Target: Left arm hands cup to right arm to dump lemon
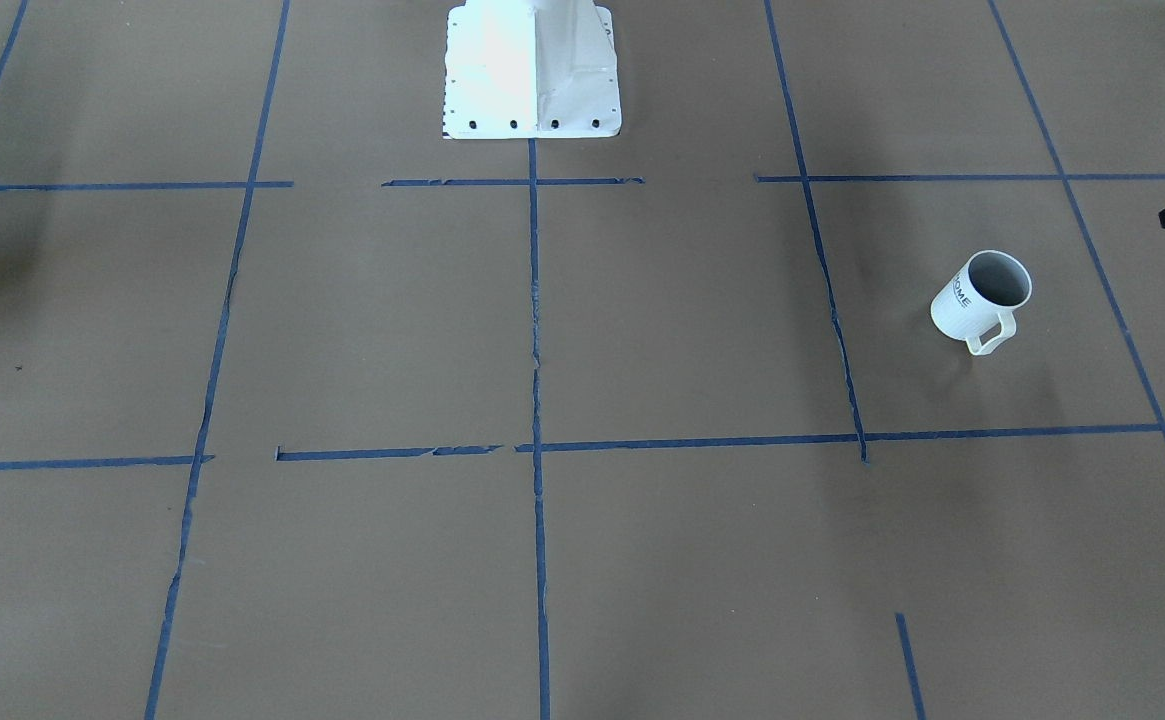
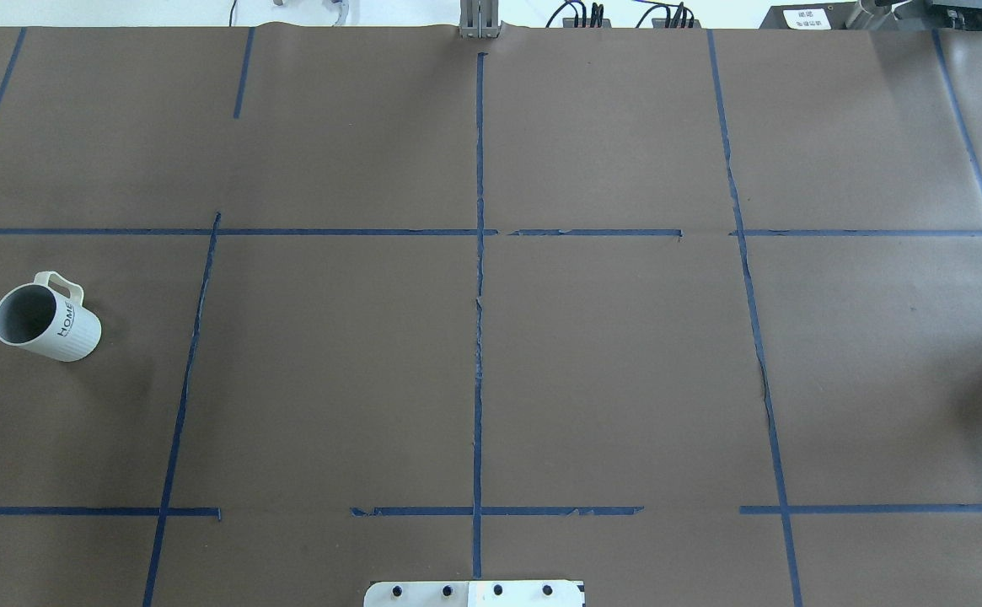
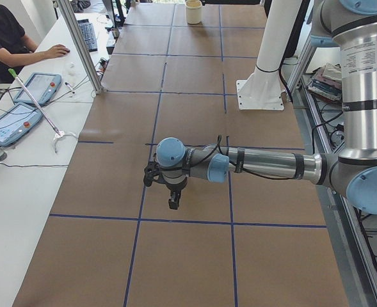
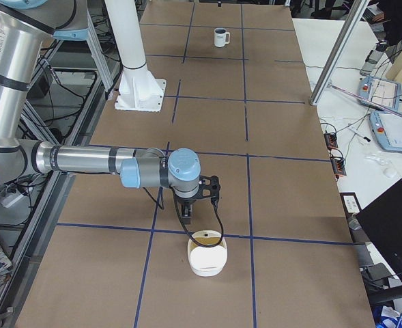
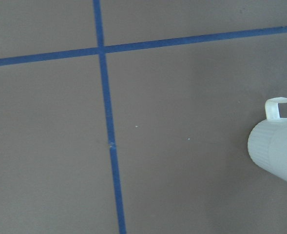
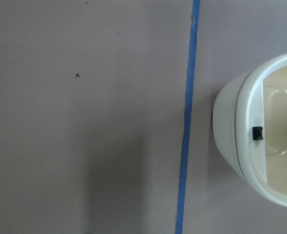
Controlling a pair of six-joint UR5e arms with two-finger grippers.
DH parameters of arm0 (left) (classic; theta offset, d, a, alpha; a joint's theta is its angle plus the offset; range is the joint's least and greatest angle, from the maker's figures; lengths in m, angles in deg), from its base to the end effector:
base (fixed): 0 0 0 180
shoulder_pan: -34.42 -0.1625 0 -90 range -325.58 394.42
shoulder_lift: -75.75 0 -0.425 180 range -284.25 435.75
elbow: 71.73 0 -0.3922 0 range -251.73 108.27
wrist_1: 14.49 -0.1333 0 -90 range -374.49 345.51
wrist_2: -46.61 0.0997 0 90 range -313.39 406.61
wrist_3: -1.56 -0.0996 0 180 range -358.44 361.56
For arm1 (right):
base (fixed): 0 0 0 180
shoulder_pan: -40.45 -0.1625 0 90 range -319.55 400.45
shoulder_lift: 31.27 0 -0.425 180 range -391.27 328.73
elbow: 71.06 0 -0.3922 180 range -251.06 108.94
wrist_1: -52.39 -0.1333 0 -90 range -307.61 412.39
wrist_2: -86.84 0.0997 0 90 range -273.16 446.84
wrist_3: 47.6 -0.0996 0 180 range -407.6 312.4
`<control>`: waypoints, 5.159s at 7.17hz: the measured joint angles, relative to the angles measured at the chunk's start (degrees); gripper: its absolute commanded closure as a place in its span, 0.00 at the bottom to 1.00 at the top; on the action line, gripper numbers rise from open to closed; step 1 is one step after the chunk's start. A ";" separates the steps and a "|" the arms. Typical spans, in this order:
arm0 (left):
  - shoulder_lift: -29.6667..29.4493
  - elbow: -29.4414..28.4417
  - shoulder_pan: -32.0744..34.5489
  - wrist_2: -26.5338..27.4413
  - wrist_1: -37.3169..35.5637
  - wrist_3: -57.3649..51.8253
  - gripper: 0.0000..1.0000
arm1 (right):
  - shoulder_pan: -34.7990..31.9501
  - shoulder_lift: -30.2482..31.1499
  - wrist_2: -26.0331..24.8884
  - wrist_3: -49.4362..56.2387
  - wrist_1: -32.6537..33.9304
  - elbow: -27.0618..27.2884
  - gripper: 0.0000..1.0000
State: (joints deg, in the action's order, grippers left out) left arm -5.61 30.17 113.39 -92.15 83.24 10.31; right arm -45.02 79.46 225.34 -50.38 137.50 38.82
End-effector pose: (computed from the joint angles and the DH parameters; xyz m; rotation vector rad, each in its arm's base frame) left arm 0.0265 -0.4412 0.6058 0.0317 0.8670 0.1189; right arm 0.0312 -0.3494 0.6246 0.0122 -0.8487 -0.0585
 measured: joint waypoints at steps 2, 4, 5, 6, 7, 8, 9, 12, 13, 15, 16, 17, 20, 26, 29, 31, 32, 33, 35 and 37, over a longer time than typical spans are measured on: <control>-0.87 0.09 -3.75 -0.29 8.40 16.47 0.00 | 0.06 -0.01 1.50 -0.23 -1.61 -0.02 0.00; -1.80 -0.81 -10.01 2.63 15.06 26.44 0.00 | 0.11 0.15 3.34 -0.31 -4.17 -0.22 0.00; -2.29 -1.04 -12.65 4.70 16.00 27.63 0.00 | 0.16 0.17 3.95 -0.30 -4.49 -0.25 0.00; -2.43 -1.20 -14.44 5.85 16.34 28.01 0.00 | 0.18 0.18 4.20 -0.28 -4.57 -0.27 0.00; -2.47 -1.69 -15.53 6.29 16.48 28.10 0.00 | 0.24 0.18 4.28 -0.22 -4.58 -0.30 0.00; -2.57 -2.54 -16.74 6.43 16.59 28.10 0.03 | 0.36 0.18 4.31 -0.16 -4.54 -0.33 0.00; -2.78 -3.34 -18.13 6.47 16.62 28.08 0.48 | 0.71 0.15 4.31 -0.11 -4.52 -0.35 0.00; -4.16 -4.65 -19.58 6.41 16.56 29.07 1.00 | 2.09 -0.12 4.32 -0.27 -4.61 -0.36 0.00; -4.65 -4.31 -19.61 6.45 16.44 29.91 1.00 | 2.39 -0.30 4.30 -0.31 -4.66 -0.36 0.00; -7.15 -3.45 -19.59 6.49 15.14 30.40 1.00 | 3.05 -2.36 4.22 -0.82 -4.74 -0.26 0.00; -10.33 -2.08 -19.56 6.48 10.05 30.44 1.00 | 4.45 -5.11 4.06 -2.59 -4.79 -0.19 0.00; -14.81 0.91 -19.52 6.56 1.19 30.62 1.00 | 6.62 -8.63 3.81 -5.90 -4.83 -0.16 0.00; -30.13 6.34 -25.83 7.52 -17.27 45.07 1.00 | 15.51 -20.18 -2.87 -16.68 -9.34 0.48 0.00; -53.21 -5.10 -33.28 9.11 -20.44 71.83 1.00 | 53.22 -32.16 -49.38 -38.72 -36.95 0.94 0.00; -57.18 -7.34 -34.36 8.68 -20.61 82.70 1.00 | 69.68 -38.83 -74.75 -38.93 -37.85 -0.04 0.00; -58.70 -7.63 -36.62 8.64 -20.20 85.25 1.00 | 73.76 -41.25 -83.18 -38.70 -37.69 -1.58 0.00; -59.26 -7.58 -37.82 8.67 -20.10 85.69 1.00 | 74.56 -42.50 -85.44 -38.67 -37.61 -2.62 0.00; -59.72 -7.43 -38.73 8.66 -20.02 86.09 1.00 | 74.86 -43.35 -86.89 -38.64 -37.58 -3.30 0.00; -60.53 -7.04 -40.62 8.61 -19.63 86.76 0.98 | 74.97 -44.23 -88.61 -38.67 -37.56 -3.71 0.00; -60.75 -6.81 -42.00 8.60 -18.43 87.62 0.98 | 75.00 -44.54 -88.94 -38.68 -37.56 -3.91 0.00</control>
State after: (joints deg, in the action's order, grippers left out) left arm -66.37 23.36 71.39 -83.55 64.81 97.94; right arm 29.98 34.92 136.41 -89.07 99.94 34.91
